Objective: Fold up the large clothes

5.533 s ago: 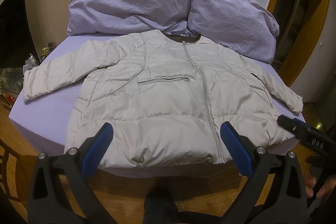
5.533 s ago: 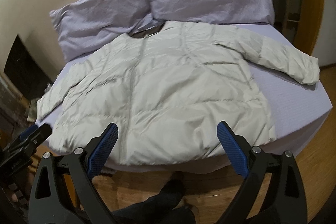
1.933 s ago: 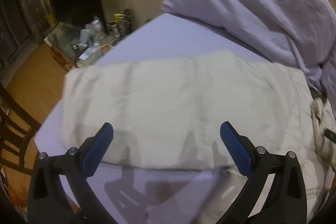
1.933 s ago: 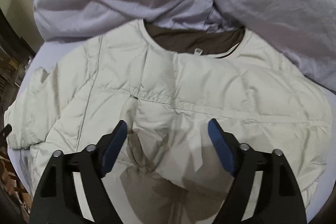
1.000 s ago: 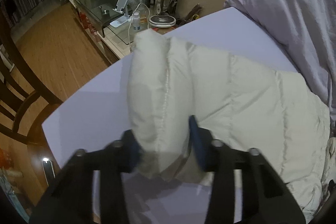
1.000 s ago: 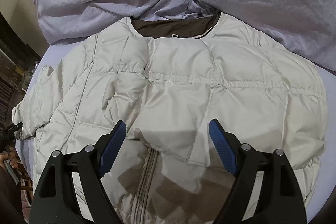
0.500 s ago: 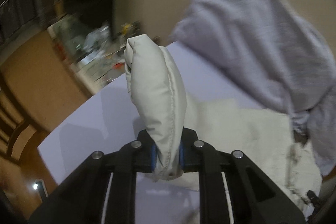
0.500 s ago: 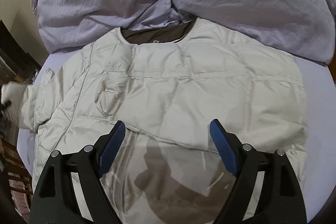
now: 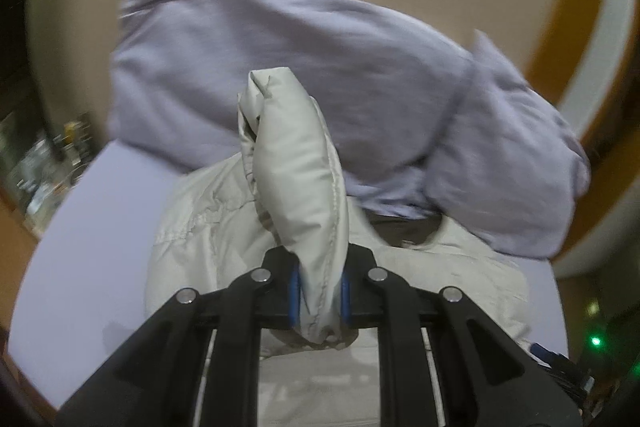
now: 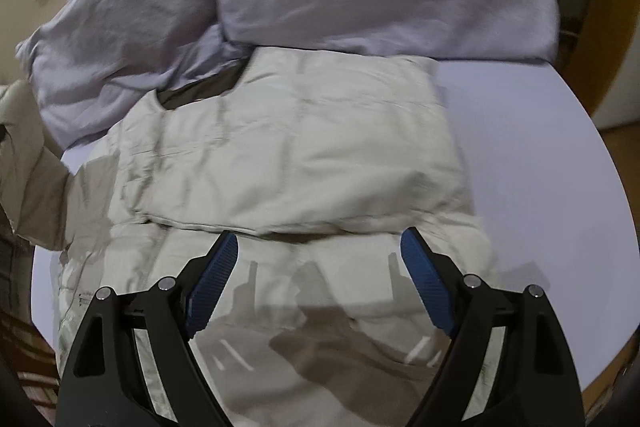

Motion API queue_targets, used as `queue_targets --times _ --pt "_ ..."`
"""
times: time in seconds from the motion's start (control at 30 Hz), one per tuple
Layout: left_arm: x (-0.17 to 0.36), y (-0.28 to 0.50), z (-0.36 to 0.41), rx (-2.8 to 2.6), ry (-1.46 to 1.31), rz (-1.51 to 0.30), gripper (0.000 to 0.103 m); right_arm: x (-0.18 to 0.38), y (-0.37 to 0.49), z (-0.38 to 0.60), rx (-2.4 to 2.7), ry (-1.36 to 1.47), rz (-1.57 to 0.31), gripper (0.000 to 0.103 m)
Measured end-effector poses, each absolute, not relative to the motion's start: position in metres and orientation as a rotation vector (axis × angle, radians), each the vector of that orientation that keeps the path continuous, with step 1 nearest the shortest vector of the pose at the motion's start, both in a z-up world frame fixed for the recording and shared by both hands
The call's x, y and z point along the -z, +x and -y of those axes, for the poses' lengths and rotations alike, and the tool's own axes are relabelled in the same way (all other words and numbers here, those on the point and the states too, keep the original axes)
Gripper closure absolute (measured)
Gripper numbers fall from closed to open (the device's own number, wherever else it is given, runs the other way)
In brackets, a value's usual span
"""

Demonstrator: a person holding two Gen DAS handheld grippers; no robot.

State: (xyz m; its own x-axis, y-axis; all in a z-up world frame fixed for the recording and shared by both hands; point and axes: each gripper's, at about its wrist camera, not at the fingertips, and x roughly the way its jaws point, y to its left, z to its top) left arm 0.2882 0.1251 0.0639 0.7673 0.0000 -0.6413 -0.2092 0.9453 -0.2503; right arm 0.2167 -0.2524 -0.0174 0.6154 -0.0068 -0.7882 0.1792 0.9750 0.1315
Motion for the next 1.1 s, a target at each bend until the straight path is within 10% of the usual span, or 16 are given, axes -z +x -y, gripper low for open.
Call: queue_targets --times 0.53,1.1 --pt "0.008 0.353 -0.007 0.095 -0.201 -0.917 0.087 0.033 0.190 0.296 0.224 0.282 -0.910 0.018" --pt "0.027 0.369 0.000 0.100 -0.144 -0.941 0.058 0.041 0.162 0.321 0.296 0.336 -0.917 0.018"
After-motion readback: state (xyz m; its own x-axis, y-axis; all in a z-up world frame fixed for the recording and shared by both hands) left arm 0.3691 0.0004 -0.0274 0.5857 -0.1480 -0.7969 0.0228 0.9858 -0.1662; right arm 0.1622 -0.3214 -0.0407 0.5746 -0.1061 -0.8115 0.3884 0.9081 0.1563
